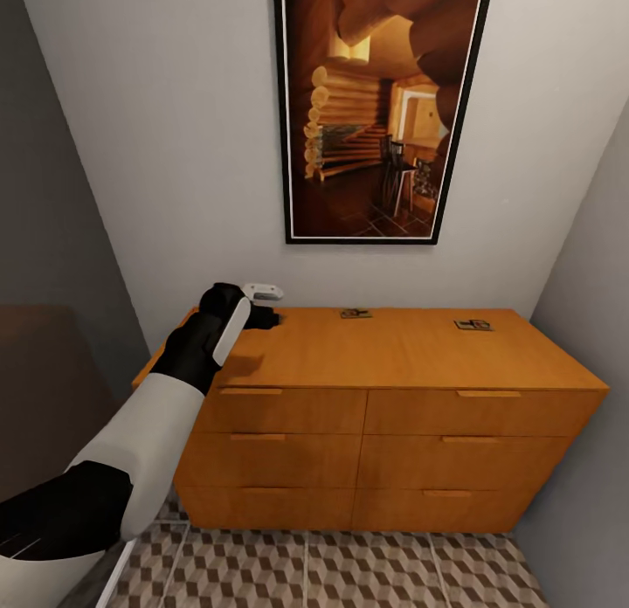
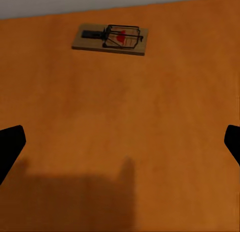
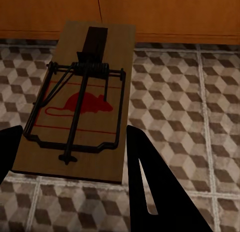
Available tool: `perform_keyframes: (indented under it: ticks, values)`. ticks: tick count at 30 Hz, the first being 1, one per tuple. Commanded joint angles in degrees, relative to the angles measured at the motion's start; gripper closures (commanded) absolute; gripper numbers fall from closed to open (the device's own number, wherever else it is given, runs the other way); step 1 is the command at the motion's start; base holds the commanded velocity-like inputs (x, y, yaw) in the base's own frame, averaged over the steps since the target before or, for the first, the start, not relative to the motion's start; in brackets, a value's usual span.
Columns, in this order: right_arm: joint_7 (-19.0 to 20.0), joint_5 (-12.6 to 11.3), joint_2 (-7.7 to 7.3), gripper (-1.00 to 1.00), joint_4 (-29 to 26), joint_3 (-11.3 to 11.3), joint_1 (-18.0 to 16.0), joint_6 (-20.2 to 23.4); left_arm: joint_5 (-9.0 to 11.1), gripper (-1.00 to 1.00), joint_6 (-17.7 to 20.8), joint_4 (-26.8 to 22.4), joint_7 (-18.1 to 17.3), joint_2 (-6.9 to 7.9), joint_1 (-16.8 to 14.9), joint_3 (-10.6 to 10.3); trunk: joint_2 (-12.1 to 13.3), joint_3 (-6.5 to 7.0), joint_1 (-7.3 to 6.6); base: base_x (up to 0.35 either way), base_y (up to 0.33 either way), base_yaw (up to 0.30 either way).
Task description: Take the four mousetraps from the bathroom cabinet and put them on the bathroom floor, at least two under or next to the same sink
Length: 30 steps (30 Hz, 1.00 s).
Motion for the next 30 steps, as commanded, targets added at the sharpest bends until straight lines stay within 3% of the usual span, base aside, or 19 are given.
perform_keyframes:
  ticks: [1,16,30]
  values:
    - [0.5,-0.6,-0.01,1.00,0.0,0.3,0.0,-0.2,0.6,-1.00,0.2,0.0,0.6,0.03,0.0,-0.1,0.0,-0.06,0.00,0.002,0.000,0.000]
    - [0.5,-0.6,-0.17,1.00,0.0,0.3,0.0,-0.2,0.6,-1.00,0.1,2.1,0.6,-0.01,0.0,0.0,0.0,-0.06,0.00,0.190,0.000,0.000]
    - [0.5,-0.6,-0.10,1.00,0.0,0.4,0.0,0.2,0.6,-1.00,0.1,2.5,0.6,-0.01,0.0,-0.1,0.0,-0.06,0.00,0.033,0.000,0.000]
